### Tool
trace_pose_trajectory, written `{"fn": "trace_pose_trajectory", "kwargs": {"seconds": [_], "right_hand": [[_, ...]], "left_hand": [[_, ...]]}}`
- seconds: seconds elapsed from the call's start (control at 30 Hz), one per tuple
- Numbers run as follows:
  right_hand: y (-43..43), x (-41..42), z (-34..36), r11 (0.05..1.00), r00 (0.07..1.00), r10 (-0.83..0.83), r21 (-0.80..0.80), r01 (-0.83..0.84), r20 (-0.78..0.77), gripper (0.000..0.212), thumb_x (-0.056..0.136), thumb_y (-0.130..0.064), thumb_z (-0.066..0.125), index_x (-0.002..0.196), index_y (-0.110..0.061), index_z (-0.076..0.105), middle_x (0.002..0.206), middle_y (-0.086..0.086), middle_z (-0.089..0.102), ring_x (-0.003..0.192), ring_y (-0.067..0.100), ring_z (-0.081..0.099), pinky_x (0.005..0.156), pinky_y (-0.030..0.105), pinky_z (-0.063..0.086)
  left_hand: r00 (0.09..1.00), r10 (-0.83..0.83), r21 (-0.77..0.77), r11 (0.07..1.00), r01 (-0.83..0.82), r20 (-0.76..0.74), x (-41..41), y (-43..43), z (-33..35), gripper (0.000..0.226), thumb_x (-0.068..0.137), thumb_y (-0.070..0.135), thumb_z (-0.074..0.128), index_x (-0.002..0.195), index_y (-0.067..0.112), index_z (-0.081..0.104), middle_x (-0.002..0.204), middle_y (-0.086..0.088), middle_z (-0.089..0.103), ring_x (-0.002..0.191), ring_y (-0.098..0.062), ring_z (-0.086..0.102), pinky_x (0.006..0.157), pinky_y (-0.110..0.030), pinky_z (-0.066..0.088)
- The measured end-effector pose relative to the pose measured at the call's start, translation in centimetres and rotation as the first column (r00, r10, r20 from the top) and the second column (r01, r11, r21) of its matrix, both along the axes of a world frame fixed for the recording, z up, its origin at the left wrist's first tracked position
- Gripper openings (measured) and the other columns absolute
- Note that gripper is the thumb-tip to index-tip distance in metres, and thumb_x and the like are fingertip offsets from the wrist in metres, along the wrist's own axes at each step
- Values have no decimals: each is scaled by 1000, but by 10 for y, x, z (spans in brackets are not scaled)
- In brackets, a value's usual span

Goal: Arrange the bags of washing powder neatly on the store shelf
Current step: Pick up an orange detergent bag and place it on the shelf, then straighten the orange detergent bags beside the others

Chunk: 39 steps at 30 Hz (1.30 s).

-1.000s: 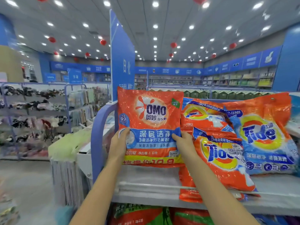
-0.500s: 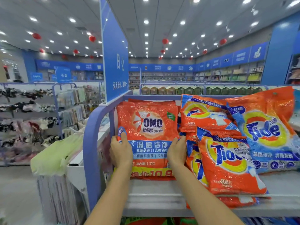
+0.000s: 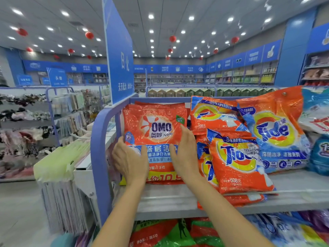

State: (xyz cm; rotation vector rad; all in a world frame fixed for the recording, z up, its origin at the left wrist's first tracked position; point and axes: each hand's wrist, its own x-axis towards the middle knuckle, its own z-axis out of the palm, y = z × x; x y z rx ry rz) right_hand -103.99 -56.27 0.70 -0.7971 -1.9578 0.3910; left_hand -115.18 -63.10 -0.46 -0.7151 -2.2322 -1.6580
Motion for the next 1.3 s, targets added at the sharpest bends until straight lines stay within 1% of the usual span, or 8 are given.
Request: {"fn": "trace_pose_trajectory", "kwargs": {"seconds": [0.1,0.23,0.43,0.67,0.77,0.93,1.2,1.3], "right_hand": [[-11,1,-16,995,909,-65,93,30,412,68,97,-49,27,149,-20,-5,157,8,-12,145,24,-10,117,40,-1],[-4,-3,-33,998,776,-62,25,59,628,103,55,-76,-31,144,-26,-20,155,8,-19,144,25,-12,116,38,-3],[-4,1,-20,999,743,-40,2,52,668,68,95,-55,21,147,-27,-12,157,8,-13,145,24,-10,117,39,-1],[-36,74,-6,991,925,-55,135,4,377,57,99,-35,35,149,-24,9,158,4,-2,145,18,-8,115,30,-7],[-41,125,-2,990,970,-55,140,23,235,49,95,-38,36,142,-23,32,154,3,20,143,17,12,116,33,5],[-47,250,-17,994,999,-1,-106,-3,-32,29,89,-38,45,117,-33,50,125,-17,44,117,-14,35,97,6,25],[-57,510,-47,918,879,-363,-280,281,-307,10,84,-25,57,91,-22,63,86,-12,69,80,2,63,70,11,46],[-63,603,-57,892,801,-446,-276,358,-399,22,91,-5,53,73,-16,60,61,-8,63,56,0,54,55,9,42]], "left_hand": [[970,-100,-309,951,28,-219,17,-14,-12,82,85,42,57,146,8,13,152,-18,14,140,-34,14,111,-46,19],[967,-229,-582,803,124,-110,12,-14,-22,84,93,56,30,146,12,-17,155,-12,-22,144,-26,-13,114,-44,13],[945,-328,-644,724,246,-8,-13,-13,-13,86,90,59,34,148,16,-13,157,-7,-14,145,-24,-9,116,-41,10],[938,-219,-330,936,123,-270,29,-15,8,80,86,39,60,147,7,20,153,-20,21,138,-37,23,110,-49,22],[868,-343,-220,935,279,-358,80,-9,26,67,87,31,62,142,6,33,147,-17,35,134,-34,34,107,-48,27],[618,-738,-156,667,728,-272,157,-9,25,18,89,35,58,106,29,59,103,8,63,83,3,57,65,-8,40],[360,-929,40,358,933,-89,313,31,-4,18,78,42,53,85,28,61,75,17,69,65,-1,63,59,-7,45],[396,-917,64,398,915,42,379,76,-21,7,90,29,55,84,28,59,64,9,67,59,-1,60,54,-12,45]]}}
